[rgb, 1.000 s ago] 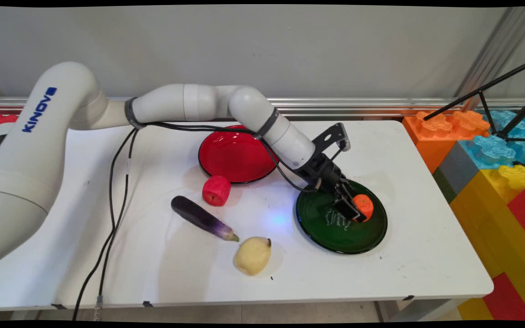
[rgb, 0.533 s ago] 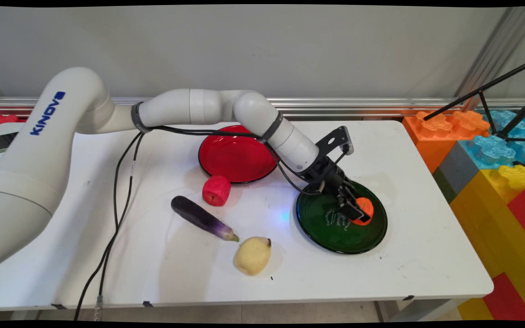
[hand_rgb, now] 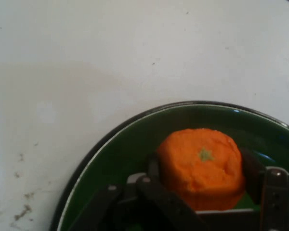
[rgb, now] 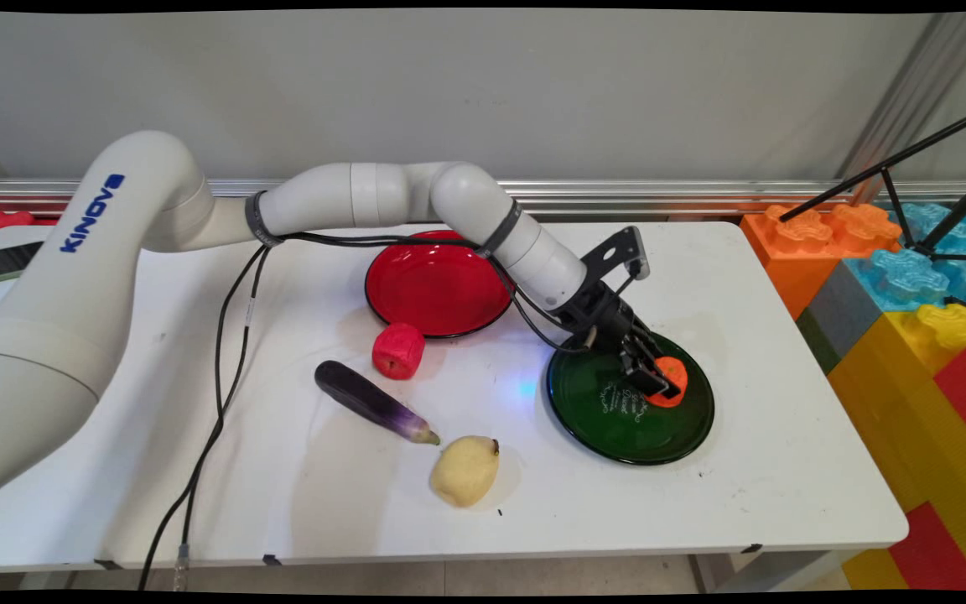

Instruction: Place the picked object on the table

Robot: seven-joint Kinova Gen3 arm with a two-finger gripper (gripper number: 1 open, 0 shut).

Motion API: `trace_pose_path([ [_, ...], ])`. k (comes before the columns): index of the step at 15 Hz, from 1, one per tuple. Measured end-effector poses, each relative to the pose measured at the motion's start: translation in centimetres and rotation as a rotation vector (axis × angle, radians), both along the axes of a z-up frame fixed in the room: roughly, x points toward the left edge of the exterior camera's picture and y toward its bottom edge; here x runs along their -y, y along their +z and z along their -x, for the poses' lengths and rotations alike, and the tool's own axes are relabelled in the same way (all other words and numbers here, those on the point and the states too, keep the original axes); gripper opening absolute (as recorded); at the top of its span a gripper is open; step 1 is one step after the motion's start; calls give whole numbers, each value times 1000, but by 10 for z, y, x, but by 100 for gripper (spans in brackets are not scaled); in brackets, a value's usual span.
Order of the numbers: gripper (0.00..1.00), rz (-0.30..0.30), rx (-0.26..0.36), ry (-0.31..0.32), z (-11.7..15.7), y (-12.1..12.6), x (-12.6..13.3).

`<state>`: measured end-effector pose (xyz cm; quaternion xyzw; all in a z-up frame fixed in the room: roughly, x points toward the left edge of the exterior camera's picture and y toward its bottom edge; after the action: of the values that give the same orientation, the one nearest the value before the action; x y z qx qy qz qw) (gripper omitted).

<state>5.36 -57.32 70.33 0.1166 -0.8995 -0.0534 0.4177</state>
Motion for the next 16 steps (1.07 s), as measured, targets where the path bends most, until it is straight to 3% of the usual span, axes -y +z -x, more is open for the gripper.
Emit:
trace_pose_path([
  [9,0,15,-21,-1,-22,46,9],
  [16,0,-1,-31,-27,-55,90,-5],
])
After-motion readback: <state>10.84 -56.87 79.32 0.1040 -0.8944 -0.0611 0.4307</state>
